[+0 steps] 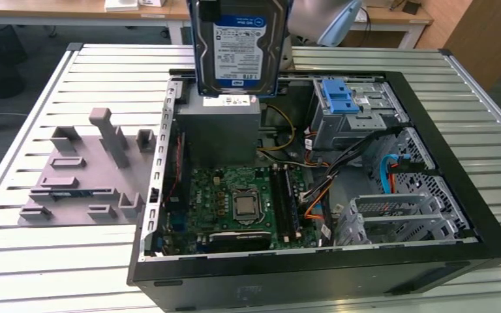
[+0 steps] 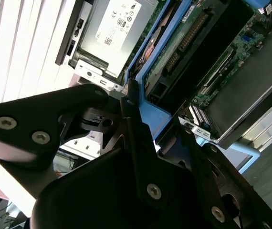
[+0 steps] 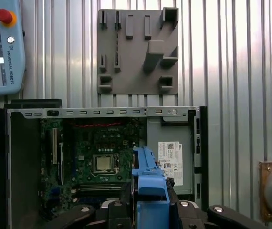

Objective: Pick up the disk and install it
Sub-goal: 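Pick up the disk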

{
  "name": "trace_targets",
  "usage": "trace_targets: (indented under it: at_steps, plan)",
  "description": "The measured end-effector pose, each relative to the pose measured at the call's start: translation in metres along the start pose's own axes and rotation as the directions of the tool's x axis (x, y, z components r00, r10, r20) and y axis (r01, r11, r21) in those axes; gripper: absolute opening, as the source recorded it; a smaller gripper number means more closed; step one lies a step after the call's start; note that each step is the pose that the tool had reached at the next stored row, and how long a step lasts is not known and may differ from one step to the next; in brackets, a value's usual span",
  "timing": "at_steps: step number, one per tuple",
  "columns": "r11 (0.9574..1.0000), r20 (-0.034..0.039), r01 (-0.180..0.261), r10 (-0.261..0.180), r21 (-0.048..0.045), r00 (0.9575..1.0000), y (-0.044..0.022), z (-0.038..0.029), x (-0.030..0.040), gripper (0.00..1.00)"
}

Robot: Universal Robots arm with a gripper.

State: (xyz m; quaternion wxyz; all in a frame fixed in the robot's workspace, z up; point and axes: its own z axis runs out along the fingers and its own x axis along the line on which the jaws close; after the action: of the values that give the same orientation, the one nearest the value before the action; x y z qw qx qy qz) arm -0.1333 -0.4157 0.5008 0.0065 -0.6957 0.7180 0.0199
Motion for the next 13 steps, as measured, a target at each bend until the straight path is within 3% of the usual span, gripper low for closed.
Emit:
trace_targets:
  at_steps: [4, 13]
  plan:
    - [1.0000, 0.0003, 0.000, 0.000, 0.0001, 1.0000, -0.0018, 0.0002, 0.0043, 0.36]
    - [1.0000, 0.0001, 0.000, 0.000, 0.0000, 1.0000, -0.0274, 0.0002, 0.0075, 0.36]
